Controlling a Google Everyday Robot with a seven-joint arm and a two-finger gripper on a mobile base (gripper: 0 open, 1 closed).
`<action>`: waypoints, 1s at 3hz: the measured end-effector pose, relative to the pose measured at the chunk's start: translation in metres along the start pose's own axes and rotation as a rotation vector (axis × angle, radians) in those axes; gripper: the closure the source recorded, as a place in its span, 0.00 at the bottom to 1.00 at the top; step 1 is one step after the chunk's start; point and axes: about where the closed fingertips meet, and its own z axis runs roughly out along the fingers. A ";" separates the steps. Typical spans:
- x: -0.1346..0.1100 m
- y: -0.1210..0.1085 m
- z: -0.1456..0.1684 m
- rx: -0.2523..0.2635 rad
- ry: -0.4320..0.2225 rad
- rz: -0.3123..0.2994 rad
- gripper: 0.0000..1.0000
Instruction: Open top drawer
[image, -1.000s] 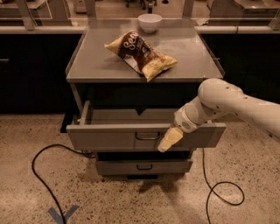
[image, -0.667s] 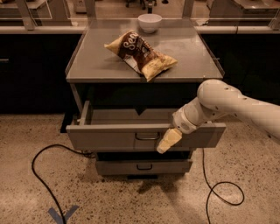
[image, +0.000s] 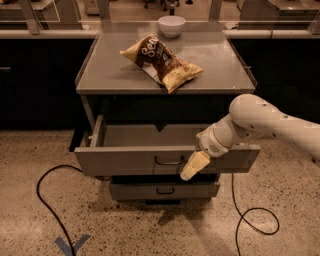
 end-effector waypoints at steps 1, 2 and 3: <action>0.014 0.033 -0.013 -0.039 -0.011 0.018 0.00; 0.014 0.033 -0.013 -0.039 -0.011 0.018 0.00; 0.021 0.047 -0.006 -0.077 -0.004 0.024 0.00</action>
Offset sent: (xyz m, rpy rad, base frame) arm -0.1359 -0.0105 0.0186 0.0746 0.0863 0.0711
